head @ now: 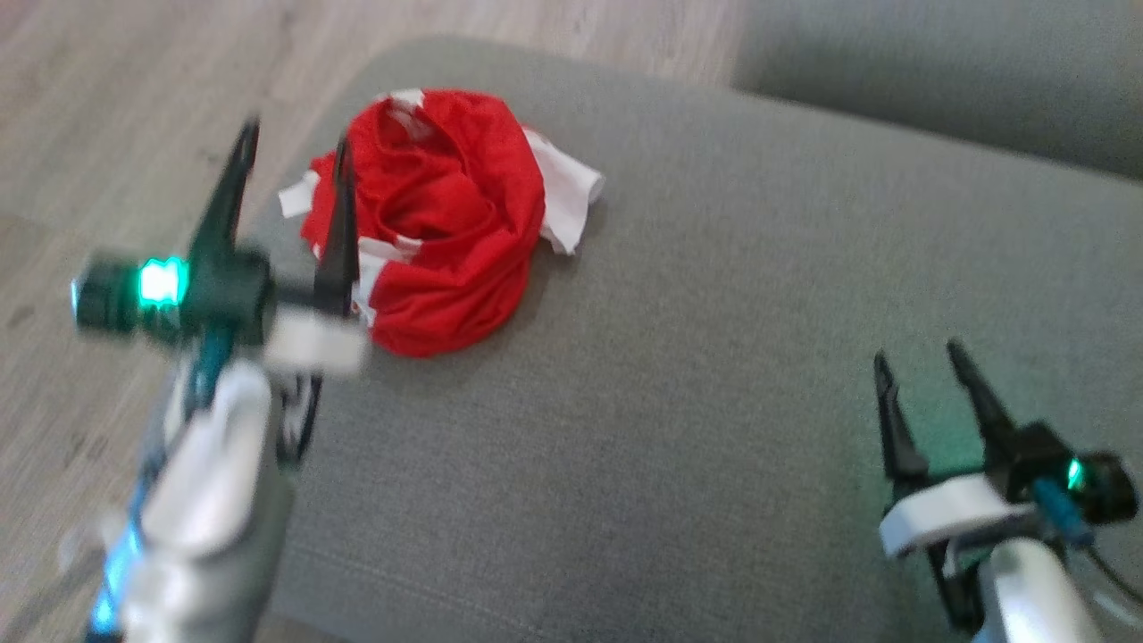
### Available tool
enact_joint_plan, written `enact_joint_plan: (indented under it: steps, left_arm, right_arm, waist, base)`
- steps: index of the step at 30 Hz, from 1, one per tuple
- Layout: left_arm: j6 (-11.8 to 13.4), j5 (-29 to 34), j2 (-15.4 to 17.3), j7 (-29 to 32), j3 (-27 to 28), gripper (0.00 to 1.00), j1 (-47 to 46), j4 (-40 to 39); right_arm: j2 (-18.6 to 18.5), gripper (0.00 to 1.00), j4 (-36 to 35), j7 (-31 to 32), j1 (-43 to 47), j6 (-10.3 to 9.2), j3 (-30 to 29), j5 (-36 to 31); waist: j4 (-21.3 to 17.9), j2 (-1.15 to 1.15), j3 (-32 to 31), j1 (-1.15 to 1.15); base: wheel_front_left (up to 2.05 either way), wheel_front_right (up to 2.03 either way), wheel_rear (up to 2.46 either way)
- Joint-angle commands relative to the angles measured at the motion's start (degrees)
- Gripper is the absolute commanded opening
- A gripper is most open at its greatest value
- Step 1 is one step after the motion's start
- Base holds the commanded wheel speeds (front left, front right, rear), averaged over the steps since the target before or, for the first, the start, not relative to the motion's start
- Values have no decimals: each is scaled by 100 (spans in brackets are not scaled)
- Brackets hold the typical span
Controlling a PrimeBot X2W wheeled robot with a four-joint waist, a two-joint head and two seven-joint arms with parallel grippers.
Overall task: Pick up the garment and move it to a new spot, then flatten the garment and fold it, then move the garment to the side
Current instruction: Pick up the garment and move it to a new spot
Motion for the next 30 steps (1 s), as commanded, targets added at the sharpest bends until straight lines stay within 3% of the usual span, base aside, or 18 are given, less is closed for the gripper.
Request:
enact_joint_plan:
  steps: [1, 6, 7, 15, 21, 23, 26, 30]
  left_arm:
    - [-168, 57, 195, 139, 90, 100, -912, 143]
    - [-568, -104, 225, 582, 90, 100, -2408, 1517]
    - [-657, -130, 287, 805, 104, 100, -2915, 2162]
    - [-521, -28, 658, 2020, 104, 100, -3942, 4391]
    - [-429, -37, 830, 2055, 88, 100, -4060, 5104]
    - [-299, -19, 878, 1752, 82, 4, -4103, 5131]
    - [-102, -19, 873, 1192, 87, 0, -4246, 5101]
    - [-58, -19, 827, 782, 52, 0, -4407, 5121]
  right_arm:
    - [-150, 100, -249, -62, -424, 44, 77, -137]
    - [-506, 100, -314, -62, -776, 44, 137, -297]
    - [-637, 100, -346, -62, -871, 44, 163, -308]
    - [-965, 100, -496, -62, -902, 44, 30, -273]
    - [-943, 100, -561, -62, -872, 44, -17, -246]
    - [-917, 100, -560, -62, -884, 44, -18, -257]
    - [-866, 100, -537, -62, -906, 44, -10, -265]
    - [-778, 100, -461, -62, -913, 44, 57, -249]
  waist:
    - [-118, 0, 595, 0]
    - [-348, 0, 1182, 0]
    - [-461, 0, 1392, 0]
    - [-854, 0, 1908, 0]
    - [-969, 0, 2005, 0]
    - [-972, 0, 2014, 0]
    - [-939, 0, 1958, 0]
    - [-958, 0, 1739, 0]
  base:
    - [0, 0, 0]
    - [0, 0, 0]
    - [0, 0, 0]
    - [0, 0, 0]
    - [0, 0, 0]
    - [0, 0, 0]
    - [0, 0, 0]
    - [0, 0, 0]
